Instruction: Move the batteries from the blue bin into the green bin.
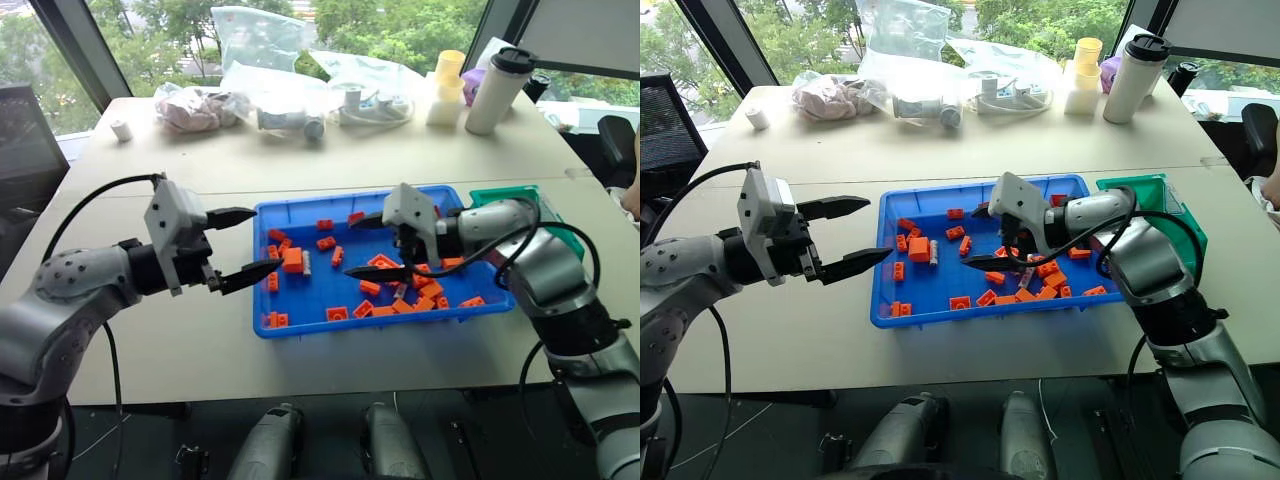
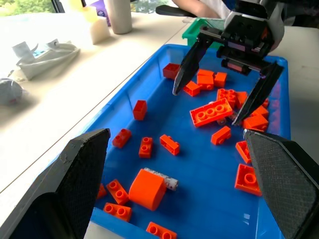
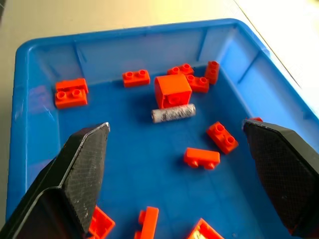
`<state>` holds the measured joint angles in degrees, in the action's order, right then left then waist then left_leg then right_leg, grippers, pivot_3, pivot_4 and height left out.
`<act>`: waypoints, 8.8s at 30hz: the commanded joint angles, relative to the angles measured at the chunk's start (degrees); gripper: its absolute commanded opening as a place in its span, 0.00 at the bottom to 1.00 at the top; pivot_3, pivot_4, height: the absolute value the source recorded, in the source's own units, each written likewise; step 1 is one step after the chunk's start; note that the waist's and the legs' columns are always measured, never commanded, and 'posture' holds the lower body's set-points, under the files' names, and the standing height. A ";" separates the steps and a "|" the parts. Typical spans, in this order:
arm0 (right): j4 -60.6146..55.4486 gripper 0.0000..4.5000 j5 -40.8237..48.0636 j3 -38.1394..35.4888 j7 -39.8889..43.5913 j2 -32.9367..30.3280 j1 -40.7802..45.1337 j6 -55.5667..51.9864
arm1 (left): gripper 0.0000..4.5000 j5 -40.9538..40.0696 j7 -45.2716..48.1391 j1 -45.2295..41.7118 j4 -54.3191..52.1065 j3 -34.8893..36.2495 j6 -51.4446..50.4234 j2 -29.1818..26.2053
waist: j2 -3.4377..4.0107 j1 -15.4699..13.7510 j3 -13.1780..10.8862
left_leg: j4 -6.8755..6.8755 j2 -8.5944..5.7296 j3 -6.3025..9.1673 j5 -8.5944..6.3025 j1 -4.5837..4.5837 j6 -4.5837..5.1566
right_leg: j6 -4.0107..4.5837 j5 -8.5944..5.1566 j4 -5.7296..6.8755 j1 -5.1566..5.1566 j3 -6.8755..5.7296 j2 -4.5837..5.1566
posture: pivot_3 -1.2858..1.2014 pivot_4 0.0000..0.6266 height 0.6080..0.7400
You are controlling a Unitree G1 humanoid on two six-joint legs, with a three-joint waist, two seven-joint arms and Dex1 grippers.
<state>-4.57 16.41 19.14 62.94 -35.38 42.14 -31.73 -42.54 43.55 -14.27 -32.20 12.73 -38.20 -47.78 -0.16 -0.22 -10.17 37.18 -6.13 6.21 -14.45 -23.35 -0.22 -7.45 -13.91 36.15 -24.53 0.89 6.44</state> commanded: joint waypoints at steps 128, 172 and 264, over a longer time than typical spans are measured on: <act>-7.24 0.35 -5.47 -5.86 -9.66 -5.75 -11.97 -10.62 | 1.00 5.96 1.01 -3.55 -0.30 -7.37 3.58 4.58 | 0.01 0.85 0.03 | -0.02 -0.01 0.01 0.03 0.02 -0.06 | 0.00 0.00 0.03 0.01 0.02 0.00 | 0.52 0.24 1.00; 8.09 0.80 -12.87 -4.04 7.10 -17.02 -4.28 15.74 | 1.00 7.66 0.76 -3.88 0.14 -8.78 4.88 6.37 | -0.09 0.84 0.06 | -0.02 -0.02 0.01 0.03 0.01 -0.05 | -0.01 0.00 0.00 0.02 -0.01 0.00 | 0.52 0.24 1.00; 22.45 0.99 -14.51 -10.52 13.99 -14.04 10.48 20.68 | 1.00 10.90 1.56 -6.37 2.78 -11.02 7.24 8.73 | 0.01 1.19 0.02 | -0.07 0.15 -0.02 0.06 0.06 -0.11 | 0.00 0.00 0.07 -0.02 0.07 -0.18 | 0.52 0.24 1.00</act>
<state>18.49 1.37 7.44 75.33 -49.78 52.74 -10.93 -31.80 44.93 -20.39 -28.81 0.82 -31.82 -38.60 -0.14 0.97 -10.15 37.13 -5.99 6.18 -14.39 -23.30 -0.34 -7.45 -13.91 36.21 -24.55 0.95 6.26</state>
